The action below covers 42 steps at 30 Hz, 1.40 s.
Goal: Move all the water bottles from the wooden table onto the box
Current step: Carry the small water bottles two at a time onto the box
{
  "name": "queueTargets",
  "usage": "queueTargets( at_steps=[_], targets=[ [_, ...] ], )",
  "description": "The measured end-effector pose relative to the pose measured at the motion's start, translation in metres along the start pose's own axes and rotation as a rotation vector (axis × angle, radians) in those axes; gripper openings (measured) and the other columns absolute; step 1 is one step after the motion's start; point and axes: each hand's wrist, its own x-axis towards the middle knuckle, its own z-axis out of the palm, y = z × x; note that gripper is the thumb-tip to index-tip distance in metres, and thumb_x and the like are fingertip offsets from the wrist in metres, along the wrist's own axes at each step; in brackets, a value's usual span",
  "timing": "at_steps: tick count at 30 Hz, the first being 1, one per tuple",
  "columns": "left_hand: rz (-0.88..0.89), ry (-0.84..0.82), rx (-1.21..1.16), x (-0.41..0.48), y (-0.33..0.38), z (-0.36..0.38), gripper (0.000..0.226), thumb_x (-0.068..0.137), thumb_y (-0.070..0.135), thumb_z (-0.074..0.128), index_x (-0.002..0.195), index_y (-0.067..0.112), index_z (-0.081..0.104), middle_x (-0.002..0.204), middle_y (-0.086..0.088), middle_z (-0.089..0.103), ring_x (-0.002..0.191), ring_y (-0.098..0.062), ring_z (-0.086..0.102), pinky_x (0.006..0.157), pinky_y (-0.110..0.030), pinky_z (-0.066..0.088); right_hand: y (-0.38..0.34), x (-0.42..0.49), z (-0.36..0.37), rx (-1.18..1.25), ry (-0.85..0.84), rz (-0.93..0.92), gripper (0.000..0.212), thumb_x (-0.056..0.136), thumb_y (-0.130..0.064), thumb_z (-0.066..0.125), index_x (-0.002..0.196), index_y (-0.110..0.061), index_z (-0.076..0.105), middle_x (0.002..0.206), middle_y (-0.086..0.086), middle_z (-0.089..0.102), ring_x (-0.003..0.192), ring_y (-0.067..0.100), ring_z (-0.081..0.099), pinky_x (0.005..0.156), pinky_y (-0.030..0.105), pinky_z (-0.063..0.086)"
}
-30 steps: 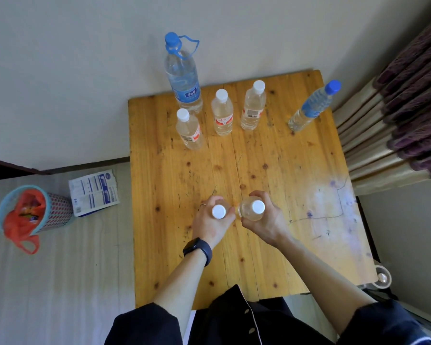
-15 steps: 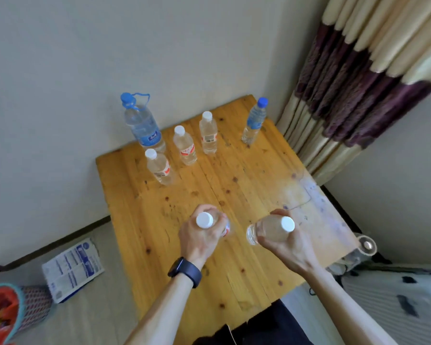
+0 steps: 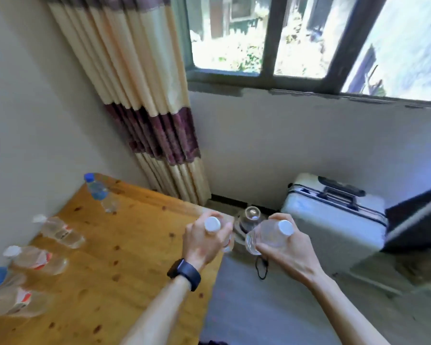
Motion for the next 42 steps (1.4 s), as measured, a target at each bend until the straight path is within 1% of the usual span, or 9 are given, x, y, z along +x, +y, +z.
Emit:
queueTargets(
  at_steps=[2, 5, 16, 23, 28, 33, 35, 38, 42],
  targets=[
    [0.041, -0.074, 0.017, -0.011, 0.044, 0.047, 0.035, 0.067, 0.063, 0.061, 0.089, 0.036, 0.066, 0.079, 0.008, 0.073, 0.079, -0.019, 0.068, 0.071, -0.033, 0.055, 0.034, -0.019, -0.055, -0.003, 0.072, 0.036, 0.054, 0.066, -0.038, 0.083, 0.104, -0.049, 0.047, 0.088, -0.019, 0.07, 0.08, 0.002, 0.066, 0.068, 0.013, 0.049],
    [0.13, -0.176, 0.0, -0.04, 0.111, 0.118, 0.038, 0.064, 0.066, 0.058, 0.088, 0.037, 0.065, 0.078, 0.006, 0.073, 0.08, -0.021, 0.069, 0.072, -0.035, 0.056, 0.085, -0.058, -0.137, -0.015, 0.188, 0.106, 0.057, 0.063, -0.037, 0.085, 0.106, -0.046, 0.049, 0.092, -0.018, 0.07, 0.086, 0.001, 0.065, 0.076, 0.02, 0.051],
    [0.584, -0.684, 0.009, -0.179, 0.361, 0.342, 0.031, 0.072, 0.061, 0.067, 0.089, 0.035, 0.068, 0.083, 0.012, 0.073, 0.085, -0.013, 0.068, 0.079, -0.032, 0.055, 0.228, -0.232, -0.36, 0.034, 0.844, 0.461, 0.052, 0.061, -0.042, 0.088, 0.101, -0.042, 0.053, 0.082, -0.02, 0.069, 0.074, -0.004, 0.064, 0.067, 0.016, 0.048],
    [0.824, -1.047, -0.002, -0.277, 0.478, 0.461, 0.034, 0.066, 0.062, 0.066, 0.087, 0.036, 0.067, 0.079, 0.012, 0.073, 0.083, -0.012, 0.069, 0.078, -0.035, 0.057, 0.282, -0.327, -0.453, 0.057, 1.171, 0.652, 0.05, 0.067, -0.04, 0.087, 0.103, -0.041, 0.053, 0.085, -0.035, 0.065, 0.075, -0.011, 0.063, 0.068, 0.012, 0.047],
    [0.99, -1.219, 0.011, -0.347, 0.547, 0.533, 0.037, 0.066, 0.064, 0.06, 0.088, 0.035, 0.067, 0.086, 0.01, 0.074, 0.09, -0.017, 0.067, 0.081, -0.033, 0.054, 0.303, -0.385, -0.51, -0.012, 1.391, 0.815, 0.054, 0.065, -0.041, 0.089, 0.108, -0.037, 0.056, 0.085, -0.024, 0.07, 0.08, -0.007, 0.065, 0.068, 0.011, 0.047],
    [1.072, -1.39, -0.007, -0.413, 0.602, 0.589, 0.034, 0.072, 0.056, 0.064, 0.089, 0.028, 0.066, 0.083, 0.011, 0.072, 0.088, -0.017, 0.065, 0.076, -0.027, 0.052, 0.321, -0.436, -0.549, -0.067, 1.556, 0.956, 0.057, 0.066, -0.043, 0.088, 0.111, -0.039, 0.054, 0.089, -0.018, 0.067, 0.087, 0.008, 0.064, 0.07, 0.022, 0.047],
    [1.108, -1.426, 0.024, -0.441, 0.617, 0.605, 0.031, 0.075, 0.053, 0.064, 0.087, 0.024, 0.064, 0.08, 0.009, 0.07, 0.085, -0.018, 0.064, 0.071, -0.022, 0.048, 0.328, -0.457, -0.56, -0.102, 1.6, 1.007, 0.056, 0.066, -0.041, 0.088, 0.111, -0.036, 0.055, 0.091, -0.02, 0.067, 0.087, 0.014, 0.063, 0.068, 0.017, 0.044],
    [1.158, -1.478, 0.057, -0.486, 0.641, 0.633, 0.039, 0.069, 0.057, 0.058, 0.081, 0.02, 0.061, 0.076, 0.007, 0.069, 0.082, -0.02, 0.064, 0.074, -0.032, 0.053, 0.345, -0.49, -0.579, -0.091, 1.677, 1.091, 0.055, 0.065, -0.039, 0.09, 0.109, -0.036, 0.057, 0.089, -0.027, 0.064, 0.084, 0.011, 0.059, 0.067, 0.005, 0.04],
    [1.234, -1.524, 0.089, -0.557, 0.673, 0.67, 0.04, 0.066, 0.059, 0.056, 0.076, 0.021, 0.062, 0.072, 0.008, 0.066, 0.078, -0.019, 0.062, 0.067, -0.031, 0.049, 0.378, -0.541, -0.608, -0.082, 1.736, 1.15, 0.055, 0.064, -0.043, 0.09, 0.107, -0.031, 0.059, 0.087, -0.022, 0.065, 0.088, 0.018, 0.06, 0.066, 0.018, 0.04]
  ],
)
